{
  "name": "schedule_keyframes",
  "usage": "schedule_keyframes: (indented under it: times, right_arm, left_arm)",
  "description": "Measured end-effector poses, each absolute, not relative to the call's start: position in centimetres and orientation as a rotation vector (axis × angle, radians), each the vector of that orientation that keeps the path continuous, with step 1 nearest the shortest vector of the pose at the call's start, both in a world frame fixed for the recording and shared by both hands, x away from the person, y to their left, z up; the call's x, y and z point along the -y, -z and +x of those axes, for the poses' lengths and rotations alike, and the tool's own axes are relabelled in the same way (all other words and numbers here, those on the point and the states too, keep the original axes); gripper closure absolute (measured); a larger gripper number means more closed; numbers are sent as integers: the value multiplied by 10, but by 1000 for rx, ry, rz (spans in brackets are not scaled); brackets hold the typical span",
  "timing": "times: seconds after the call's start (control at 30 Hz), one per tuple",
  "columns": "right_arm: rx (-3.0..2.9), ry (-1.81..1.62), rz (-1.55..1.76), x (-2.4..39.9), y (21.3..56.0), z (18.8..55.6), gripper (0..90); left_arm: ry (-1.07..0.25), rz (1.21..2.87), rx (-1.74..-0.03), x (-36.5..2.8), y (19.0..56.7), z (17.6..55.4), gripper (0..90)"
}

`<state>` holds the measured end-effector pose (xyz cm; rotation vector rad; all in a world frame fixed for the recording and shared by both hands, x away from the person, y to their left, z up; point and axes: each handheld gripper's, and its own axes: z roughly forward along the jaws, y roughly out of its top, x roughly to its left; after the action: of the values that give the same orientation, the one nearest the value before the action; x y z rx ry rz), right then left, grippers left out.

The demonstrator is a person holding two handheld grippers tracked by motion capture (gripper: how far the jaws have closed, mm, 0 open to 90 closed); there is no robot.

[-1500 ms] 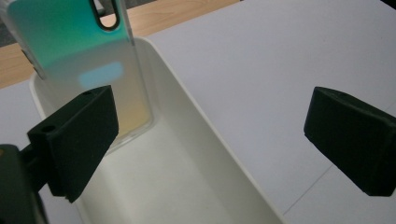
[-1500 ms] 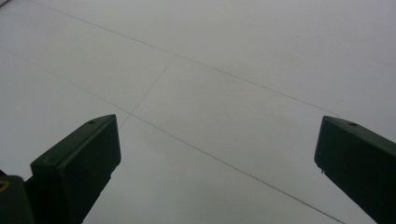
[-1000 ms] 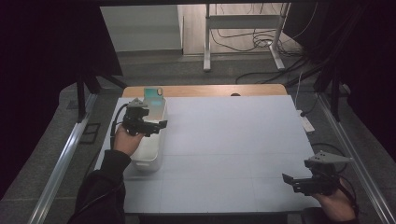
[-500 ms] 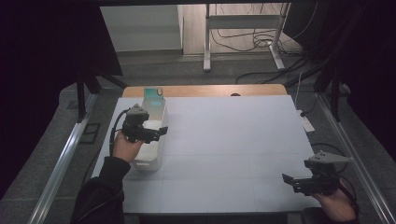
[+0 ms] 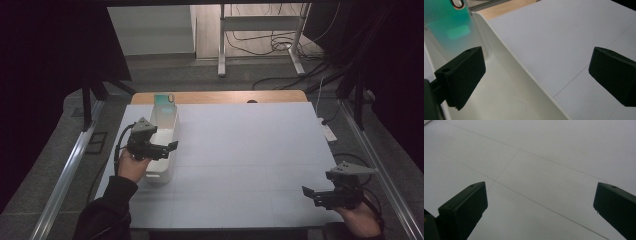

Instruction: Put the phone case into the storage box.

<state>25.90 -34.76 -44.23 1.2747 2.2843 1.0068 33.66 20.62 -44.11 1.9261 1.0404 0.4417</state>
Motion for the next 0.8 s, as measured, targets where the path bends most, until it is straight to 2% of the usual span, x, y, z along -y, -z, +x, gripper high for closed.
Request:
schedule_keyframes:
  times: [0.27,0.8]
  right_arm:
    - [-2288,-1011,1273,348,442,259,0]
    - [-2293,-1013,1271,348,442,259,0]
  left_arm:
    - [-487,1891,-1024,-210,436,322,16]
    - [-414,1838,-1039,-223,440,298,11]
